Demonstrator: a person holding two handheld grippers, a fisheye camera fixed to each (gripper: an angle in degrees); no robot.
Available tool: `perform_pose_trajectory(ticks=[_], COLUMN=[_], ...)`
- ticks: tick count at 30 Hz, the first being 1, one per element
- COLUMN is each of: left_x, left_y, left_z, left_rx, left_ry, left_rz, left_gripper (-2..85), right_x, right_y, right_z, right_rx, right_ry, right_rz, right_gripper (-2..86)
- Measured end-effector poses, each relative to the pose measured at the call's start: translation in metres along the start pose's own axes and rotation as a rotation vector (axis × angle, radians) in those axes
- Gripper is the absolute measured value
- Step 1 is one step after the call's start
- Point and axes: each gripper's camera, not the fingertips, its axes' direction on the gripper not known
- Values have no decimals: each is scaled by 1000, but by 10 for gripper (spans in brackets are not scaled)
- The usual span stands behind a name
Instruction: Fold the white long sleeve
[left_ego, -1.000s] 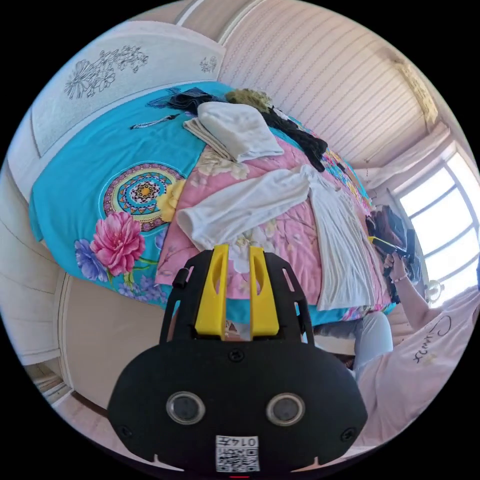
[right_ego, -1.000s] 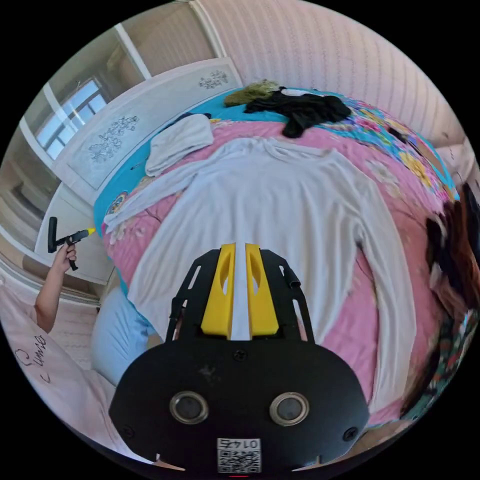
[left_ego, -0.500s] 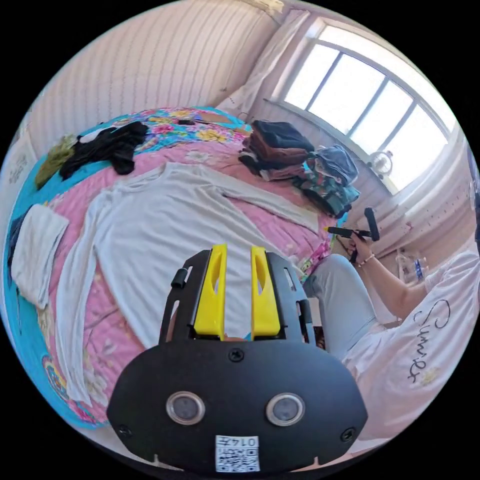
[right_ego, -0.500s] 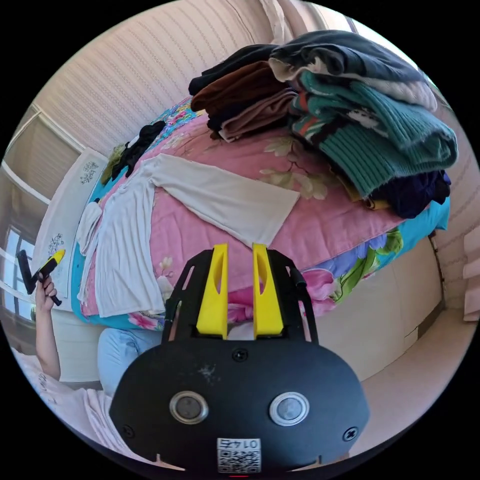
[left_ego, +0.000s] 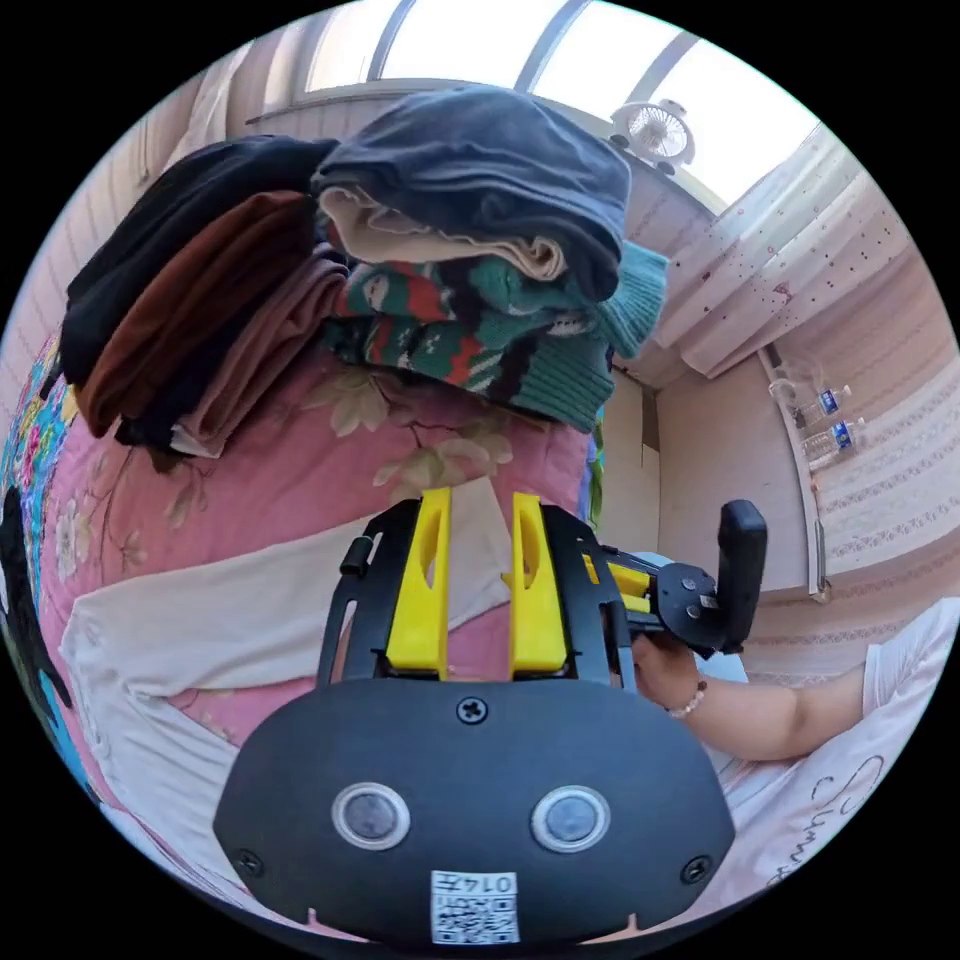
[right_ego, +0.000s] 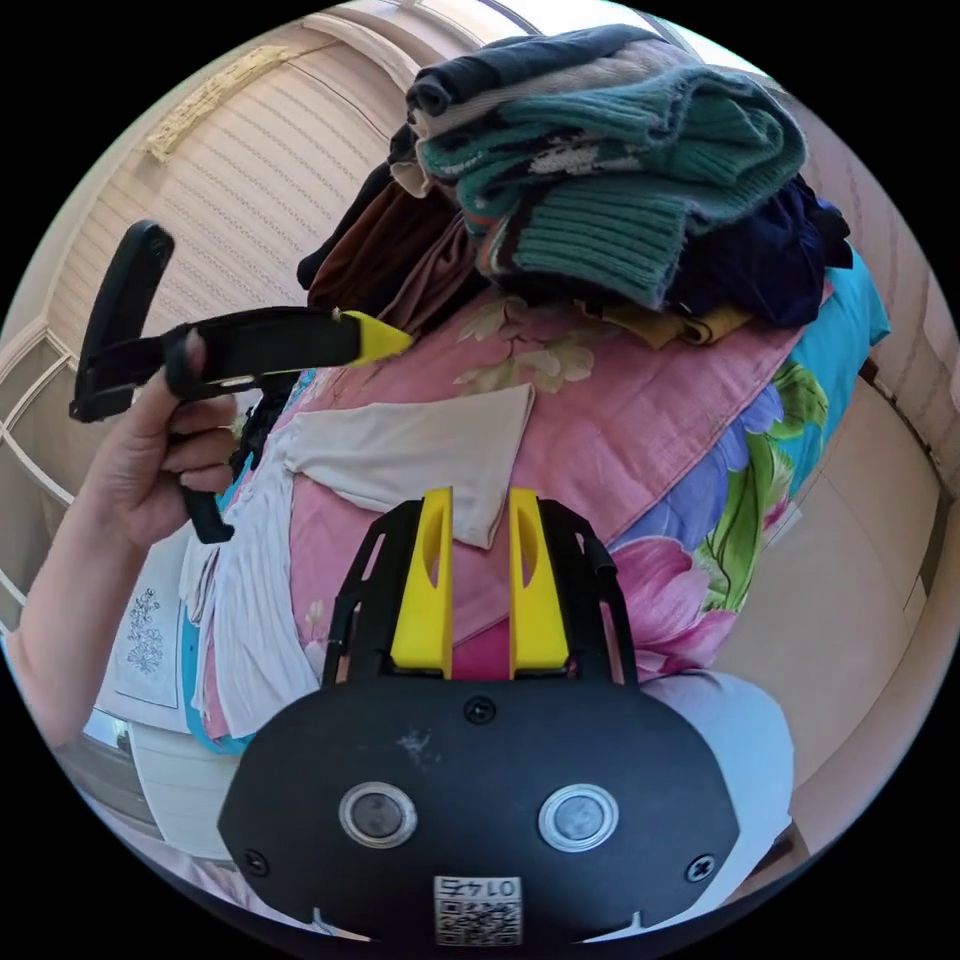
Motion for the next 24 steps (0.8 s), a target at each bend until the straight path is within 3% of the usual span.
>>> perform_pose_trajectory(ticks=[5, 10, 15, 18, 24], left_x=[7, 3, -7, -24, -66], left_y=[-50, -62, -48, -11, 133], left_z=[66, 67, 21, -37, -173], left_rx=[-187, -185, -62, 73, 359], left_ry=[-75, -53, -34, -56, -96], left_rz=[2, -11, -30, -72, -242], left_gripper=[90, 21, -4, -6, -7], right_x=[24, 37, 38, 15, -74], right_y=[-5, -10, -17, -20, -16], right_z=[7, 10, 5, -2, -11], right_rx=[-44, -71, -71, -43, -25], right_ry=[-32, -61, -205, -321, -630], right_rz=[35, 46, 27, -101, -352], right_gripper=[97, 48, 17, 11, 8])
